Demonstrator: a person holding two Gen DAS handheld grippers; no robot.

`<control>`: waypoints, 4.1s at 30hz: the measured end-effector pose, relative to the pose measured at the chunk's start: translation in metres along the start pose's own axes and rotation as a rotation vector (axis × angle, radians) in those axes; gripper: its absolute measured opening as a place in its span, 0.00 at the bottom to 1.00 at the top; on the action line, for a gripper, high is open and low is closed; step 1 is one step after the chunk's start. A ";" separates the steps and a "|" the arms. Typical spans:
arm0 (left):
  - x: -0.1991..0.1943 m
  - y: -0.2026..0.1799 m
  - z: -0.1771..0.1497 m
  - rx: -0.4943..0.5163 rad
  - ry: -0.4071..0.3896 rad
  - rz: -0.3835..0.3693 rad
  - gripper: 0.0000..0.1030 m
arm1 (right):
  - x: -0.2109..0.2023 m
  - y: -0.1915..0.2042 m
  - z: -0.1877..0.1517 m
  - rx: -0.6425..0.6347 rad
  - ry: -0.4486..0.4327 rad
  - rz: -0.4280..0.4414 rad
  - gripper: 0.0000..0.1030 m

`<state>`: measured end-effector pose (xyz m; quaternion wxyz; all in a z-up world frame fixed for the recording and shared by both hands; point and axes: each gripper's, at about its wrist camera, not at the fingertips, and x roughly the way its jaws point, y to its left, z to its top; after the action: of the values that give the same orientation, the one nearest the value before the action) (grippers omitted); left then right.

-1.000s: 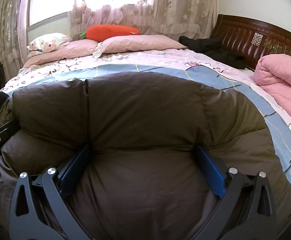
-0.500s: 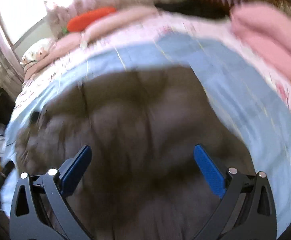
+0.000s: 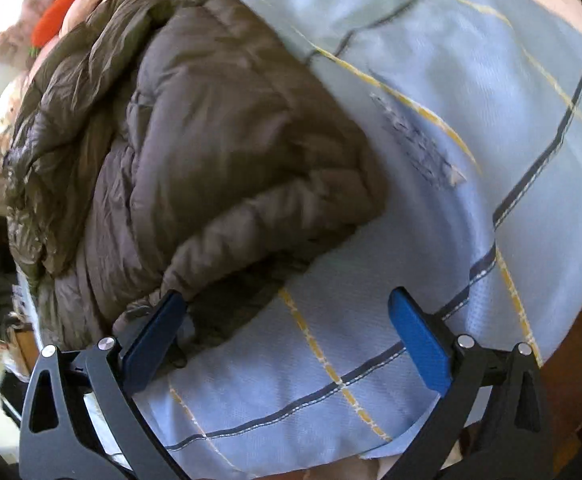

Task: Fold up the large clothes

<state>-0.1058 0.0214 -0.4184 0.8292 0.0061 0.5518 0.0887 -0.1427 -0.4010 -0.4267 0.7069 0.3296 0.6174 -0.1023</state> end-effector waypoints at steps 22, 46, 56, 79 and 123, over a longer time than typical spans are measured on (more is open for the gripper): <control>0.036 0.051 -0.041 -0.390 0.216 -0.234 0.98 | 0.060 0.084 0.014 0.035 -0.032 0.240 0.99; 0.073 0.085 -0.029 -0.964 -0.122 -0.744 0.88 | 0.051 0.027 -0.005 0.296 -0.075 0.446 0.99; 0.076 0.082 -0.036 -0.971 -0.160 -0.780 0.30 | 0.070 0.099 0.020 0.082 -0.197 0.388 0.20; -0.016 0.069 0.226 -0.783 -0.397 -0.996 0.23 | -0.029 0.246 0.171 -0.034 -0.230 0.630 0.14; 0.107 -0.054 0.519 -0.555 -0.468 -0.645 0.98 | 0.097 0.415 0.402 -0.219 -0.343 0.440 0.62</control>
<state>0.4178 0.0302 -0.3192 0.8865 -0.3671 0.2798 -0.0327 0.4307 -0.2979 -0.3685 0.8374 0.3553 0.4100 0.0663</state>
